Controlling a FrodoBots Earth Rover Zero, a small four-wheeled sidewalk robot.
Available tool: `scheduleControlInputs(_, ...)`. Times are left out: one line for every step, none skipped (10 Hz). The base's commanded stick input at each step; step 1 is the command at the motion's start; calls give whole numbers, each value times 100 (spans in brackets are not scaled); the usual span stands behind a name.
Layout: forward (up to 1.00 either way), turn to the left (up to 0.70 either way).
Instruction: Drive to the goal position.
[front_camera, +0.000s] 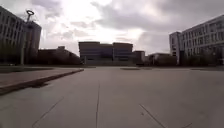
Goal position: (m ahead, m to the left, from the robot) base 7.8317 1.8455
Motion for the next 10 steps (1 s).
scheduleControlInputs(100, 0)
scheduleControlInputs(100, 0)
scheduleControlInputs(100, 0)
scheduleControlInputs(100, 0)
scheduleControlInputs(100, 0)
scheduleControlInputs(100, 0)
scheduleControlInputs(100, 0)
scheduleControlInputs(100, 0)
scheduleControlInputs(100, 0)
scheduleControlInputs(100, 0)
